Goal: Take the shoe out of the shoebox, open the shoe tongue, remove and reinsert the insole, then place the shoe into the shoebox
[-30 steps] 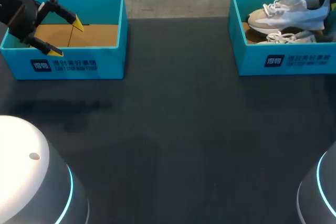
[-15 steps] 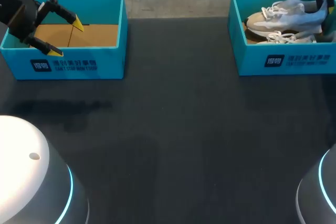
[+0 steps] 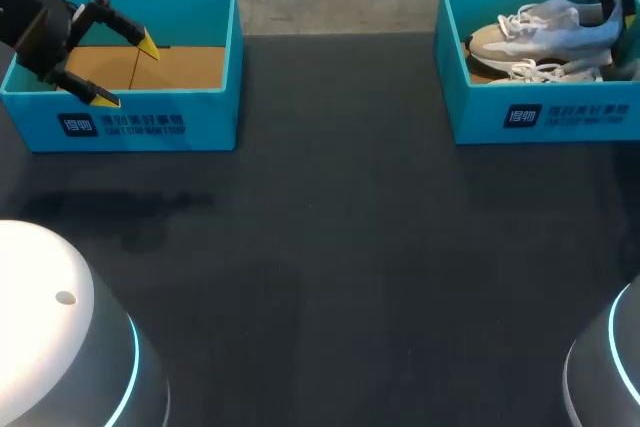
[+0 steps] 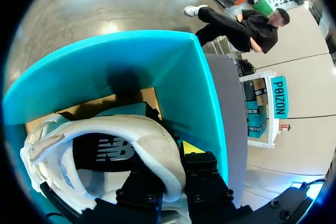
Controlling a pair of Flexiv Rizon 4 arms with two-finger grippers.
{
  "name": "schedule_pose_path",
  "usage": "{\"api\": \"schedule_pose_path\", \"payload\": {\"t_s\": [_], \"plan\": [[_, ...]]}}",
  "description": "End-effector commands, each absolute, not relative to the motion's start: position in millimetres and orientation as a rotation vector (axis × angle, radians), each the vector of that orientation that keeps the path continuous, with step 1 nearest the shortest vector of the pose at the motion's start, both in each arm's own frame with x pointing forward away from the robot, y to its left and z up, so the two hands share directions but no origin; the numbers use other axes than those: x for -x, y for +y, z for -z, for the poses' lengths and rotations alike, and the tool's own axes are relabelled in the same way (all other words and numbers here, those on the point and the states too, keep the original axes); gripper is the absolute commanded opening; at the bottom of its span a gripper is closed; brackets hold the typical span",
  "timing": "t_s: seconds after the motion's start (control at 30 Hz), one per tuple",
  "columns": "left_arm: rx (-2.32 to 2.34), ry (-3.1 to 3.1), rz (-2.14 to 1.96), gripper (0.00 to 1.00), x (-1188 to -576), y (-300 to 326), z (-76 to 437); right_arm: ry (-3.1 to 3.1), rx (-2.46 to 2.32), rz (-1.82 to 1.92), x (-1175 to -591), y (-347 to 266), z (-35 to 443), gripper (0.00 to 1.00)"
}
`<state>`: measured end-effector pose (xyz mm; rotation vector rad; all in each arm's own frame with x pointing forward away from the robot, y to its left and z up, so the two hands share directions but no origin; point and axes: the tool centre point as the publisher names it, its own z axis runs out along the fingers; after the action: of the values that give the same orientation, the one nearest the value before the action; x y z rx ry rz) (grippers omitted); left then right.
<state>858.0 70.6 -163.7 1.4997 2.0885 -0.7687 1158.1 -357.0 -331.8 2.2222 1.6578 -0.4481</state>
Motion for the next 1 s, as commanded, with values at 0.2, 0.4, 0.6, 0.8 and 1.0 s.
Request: {"api": "schedule_pose_path", "payload": {"t_s": [0.2, 0.4, 0.6, 0.8, 1.0], "plan": [[-1.503, 2.090, 0.767, 1.00, -859, 70, 164, 1.658, -2.216, 0.461, -1165, -356, 345, 0.00], [-1.503, 2.090, 0.767, 1.00, -859, 70, 164, 1.659, -2.219, 0.476, -1165, -357, 351, 0.00], [-1.503, 2.090, 0.767, 1.00, -859, 70, 164, 1.663, -2.227, 0.487, -1162, -357, 356, 0.00], [-1.503, 2.090, 0.767, 1.00, -859, 70, 164, 1.658, -2.238, 0.478, -1162, -357, 358, 0.00], [-1.503, 2.090, 0.767, 1.00, -859, 70, 164, 1.636, -2.244, 0.459, -1160, -356, 355, 1.00]]}}
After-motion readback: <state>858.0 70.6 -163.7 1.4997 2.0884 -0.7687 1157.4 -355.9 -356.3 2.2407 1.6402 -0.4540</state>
